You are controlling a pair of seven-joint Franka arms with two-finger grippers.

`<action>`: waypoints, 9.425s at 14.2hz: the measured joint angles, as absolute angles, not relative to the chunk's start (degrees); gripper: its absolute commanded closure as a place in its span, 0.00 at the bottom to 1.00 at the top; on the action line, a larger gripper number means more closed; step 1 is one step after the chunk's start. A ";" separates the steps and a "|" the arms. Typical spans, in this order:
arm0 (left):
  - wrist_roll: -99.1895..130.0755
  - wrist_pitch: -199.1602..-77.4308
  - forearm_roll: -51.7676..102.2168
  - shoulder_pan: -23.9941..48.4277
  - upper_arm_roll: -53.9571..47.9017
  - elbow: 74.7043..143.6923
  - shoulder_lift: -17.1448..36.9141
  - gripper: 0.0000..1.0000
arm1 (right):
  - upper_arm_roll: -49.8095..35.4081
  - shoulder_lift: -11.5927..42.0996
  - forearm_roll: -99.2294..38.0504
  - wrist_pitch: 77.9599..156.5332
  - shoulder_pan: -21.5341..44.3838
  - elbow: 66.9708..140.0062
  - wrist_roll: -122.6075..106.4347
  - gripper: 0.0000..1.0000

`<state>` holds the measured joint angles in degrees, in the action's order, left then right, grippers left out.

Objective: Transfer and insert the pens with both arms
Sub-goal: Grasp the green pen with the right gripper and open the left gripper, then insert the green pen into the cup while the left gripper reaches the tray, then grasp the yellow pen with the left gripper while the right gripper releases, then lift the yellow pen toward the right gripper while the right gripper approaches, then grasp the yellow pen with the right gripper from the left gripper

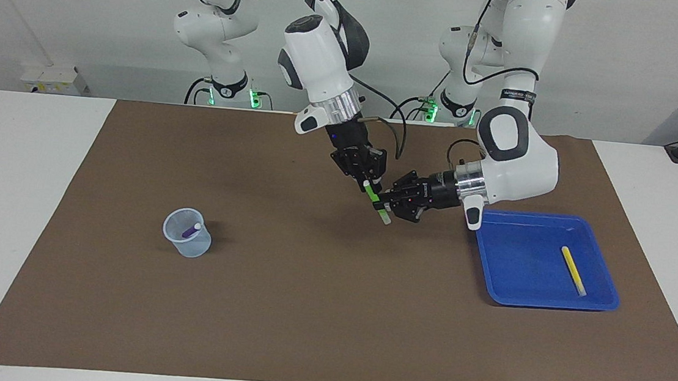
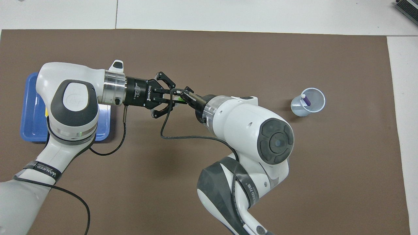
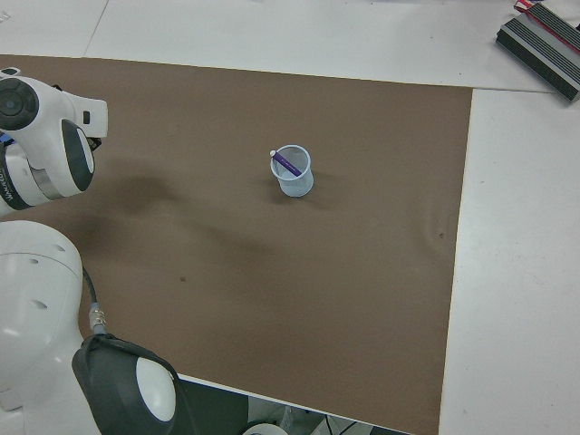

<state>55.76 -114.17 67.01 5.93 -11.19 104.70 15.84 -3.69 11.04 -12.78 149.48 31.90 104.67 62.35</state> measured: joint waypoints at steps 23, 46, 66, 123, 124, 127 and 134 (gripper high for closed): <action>43.31 -114.36 32.39 2.14 -9.65 105.47 11.79 0.00 | -2.51 7.54 -12.63 135.72 19.85 103.41 29.19 1.00; -6.36 -127.14 -6.61 -12.88 -9.15 104.32 19.14 0.00 | -2.37 6.73 12.83 121.69 6.51 103.95 10.11 1.00; -10.44 -128.02 -6.49 -20.77 -9.25 103.88 23.04 0.16 | -2.50 6.30 11.23 118.85 5.35 106.27 10.12 0.56; 34.67 -91.95 35.62 -17.78 -12.61 91.32 27.21 1.00 | -12.28 8.44 -13.52 142.75 20.95 102.09 59.05 0.14; 35.87 -91.95 36.79 -17.42 -12.62 91.32 27.21 1.00 | -12.28 8.93 -13.56 143.73 21.29 102.07 59.26 0.14; 39.42 -91.95 40.56 -16.14 -12.66 91.32 27.20 1.00 | -12.30 10.64 -13.66 147.54 23.15 102.06 61.07 0.14; 47.50 -94.55 49.57 -10.27 -12.74 91.32 27.17 1.00 | -12.31 13.64 -13.70 149.84 26.38 99.87 66.18 0.16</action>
